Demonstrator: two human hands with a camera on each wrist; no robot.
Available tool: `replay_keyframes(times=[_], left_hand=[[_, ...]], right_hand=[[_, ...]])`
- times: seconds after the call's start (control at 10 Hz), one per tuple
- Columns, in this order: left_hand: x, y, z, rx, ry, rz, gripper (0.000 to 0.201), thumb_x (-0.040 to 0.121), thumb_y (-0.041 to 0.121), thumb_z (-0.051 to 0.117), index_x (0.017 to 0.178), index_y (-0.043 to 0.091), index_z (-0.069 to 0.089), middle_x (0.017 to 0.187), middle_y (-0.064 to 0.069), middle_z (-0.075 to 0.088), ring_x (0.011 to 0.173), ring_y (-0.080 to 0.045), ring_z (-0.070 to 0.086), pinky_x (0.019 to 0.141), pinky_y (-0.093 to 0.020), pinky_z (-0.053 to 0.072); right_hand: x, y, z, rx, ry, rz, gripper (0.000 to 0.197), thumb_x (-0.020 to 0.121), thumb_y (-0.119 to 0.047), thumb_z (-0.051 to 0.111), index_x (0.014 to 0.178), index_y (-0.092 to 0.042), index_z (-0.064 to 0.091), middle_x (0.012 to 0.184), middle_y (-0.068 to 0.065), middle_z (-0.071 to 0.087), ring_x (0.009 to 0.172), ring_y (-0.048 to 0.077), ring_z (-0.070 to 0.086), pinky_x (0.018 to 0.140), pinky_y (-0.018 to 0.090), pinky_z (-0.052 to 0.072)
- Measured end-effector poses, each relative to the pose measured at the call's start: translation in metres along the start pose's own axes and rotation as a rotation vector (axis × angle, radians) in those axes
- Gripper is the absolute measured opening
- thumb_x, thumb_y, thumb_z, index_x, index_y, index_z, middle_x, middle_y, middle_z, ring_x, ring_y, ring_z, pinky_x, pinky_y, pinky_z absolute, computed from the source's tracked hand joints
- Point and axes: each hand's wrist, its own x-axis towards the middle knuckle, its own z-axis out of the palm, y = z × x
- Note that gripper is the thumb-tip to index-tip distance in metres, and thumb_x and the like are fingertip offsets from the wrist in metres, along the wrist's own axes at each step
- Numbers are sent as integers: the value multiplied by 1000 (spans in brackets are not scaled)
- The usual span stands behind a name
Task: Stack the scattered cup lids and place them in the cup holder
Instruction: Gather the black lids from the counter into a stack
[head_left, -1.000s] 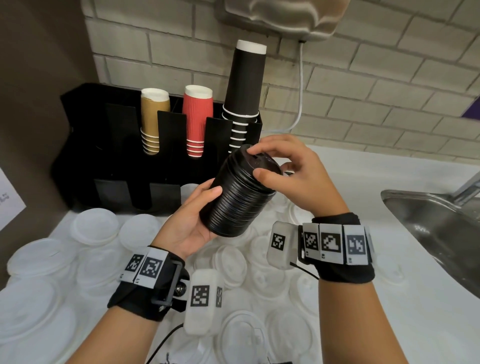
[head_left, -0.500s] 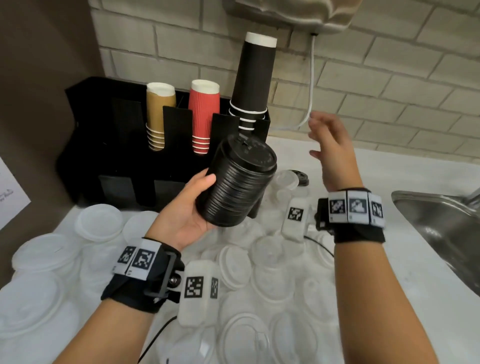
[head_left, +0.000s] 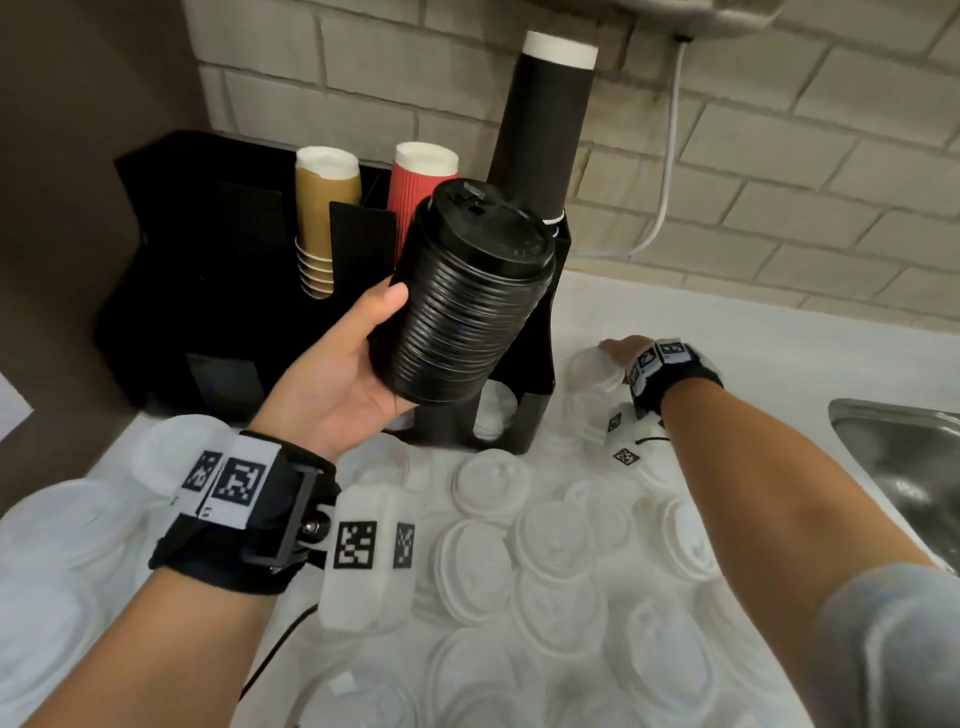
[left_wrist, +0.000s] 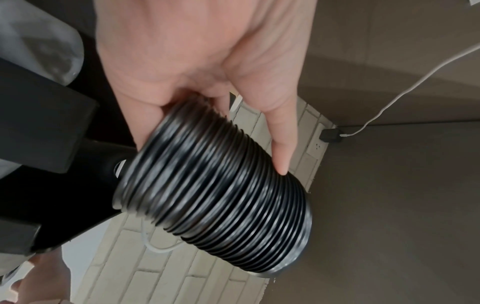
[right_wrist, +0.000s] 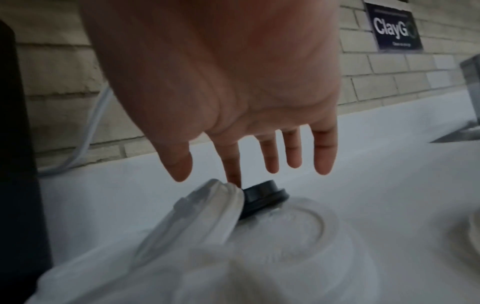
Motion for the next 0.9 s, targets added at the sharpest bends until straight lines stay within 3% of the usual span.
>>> replay_keyframes(times=[0.1, 0.2, 0.3, 0.4, 0.5, 0.6, 0.7, 0.8, 0.9], left_hand=[[1, -1, -2, 0, 9, -8, 66, 75, 34, 67, 136, 14, 50, 119, -6, 69, 111, -24, 66, 79, -39, 58], [2, -3, -3, 0, 30, -20, 73, 70, 35, 74, 136, 15, 51, 119, -6, 69, 111, -24, 67, 78, -39, 58], [2, -6, -3, -7, 47, -36, 85, 64, 35, 83, 140, 13, 49, 126, -9, 65, 114, -27, 64, 79, -41, 58], [0, -6, -5, 5, 75, -35, 80, 72, 34, 70, 144, 13, 44, 134, -12, 59, 115, -28, 64, 80, -42, 58], [-2, -5, -6, 17, 96, -30, 66, 82, 31, 59, 144, 15, 45, 139, -13, 55, 114, -27, 64, 79, -43, 58], [-2, -4, -6, 22, 118, -36, 64, 82, 31, 56, 143, 16, 46, 139, -13, 56, 115, -28, 64, 77, -43, 59], [-3, -2, -5, 24, 120, -37, 65, 81, 30, 56, 144, 16, 45, 140, -13, 55, 118, -29, 62, 77, -43, 59], [-4, -2, -5, 27, 118, -37, 65, 82, 31, 55, 144, 16, 44, 141, -13, 54, 119, -30, 61, 79, -43, 59], [-4, -3, -6, 31, 124, -41, 65, 81, 31, 56, 144, 17, 45, 141, -13, 54, 119, -30, 61, 80, -44, 59]], right_hand=[[5, 6, 5, -119, -5, -15, 93, 78, -15, 66, 152, -26, 11, 153, 9, 29, 135, 35, 38, 107, 46, 38], [5, 8, 3, -184, 38, -34, 87, 76, -24, 65, 150, -27, 19, 149, 7, 36, 132, 34, 42, 102, 46, 41], [8, 6, 3, -153, 36, -53, 67, 82, -43, 51, 142, -21, 33, 141, 9, 44, 124, 32, 47, 99, 43, 42], [15, -4, 2, -96, 37, -106, 34, 96, -36, 45, 119, -14, 54, 124, 11, 58, 100, 28, 57, 91, 36, 46], [19, -17, 0, 251, -22, 16, 31, 94, -18, 53, 122, -7, 61, 127, 15, 59, 101, 25, 56, 78, 24, 39], [25, -13, 1, 406, -24, 34, 38, 92, -22, 59, 128, -8, 57, 131, 14, 57, 98, 20, 50, 64, 20, 40], [23, -10, 1, 388, -98, 47, 52, 86, -42, 65, 131, -20, 49, 129, 7, 55, 111, 25, 51, 88, 30, 43], [23, -7, 1, 370, -149, 29, 47, 80, -44, 70, 121, -30, 52, 117, 4, 51, 105, 25, 49, 84, 29, 37], [23, -5, 4, 345, -158, 22, 43, 72, -43, 75, 109, -35, 53, 107, 2, 58, 92, 23, 54, 75, 29, 41]])
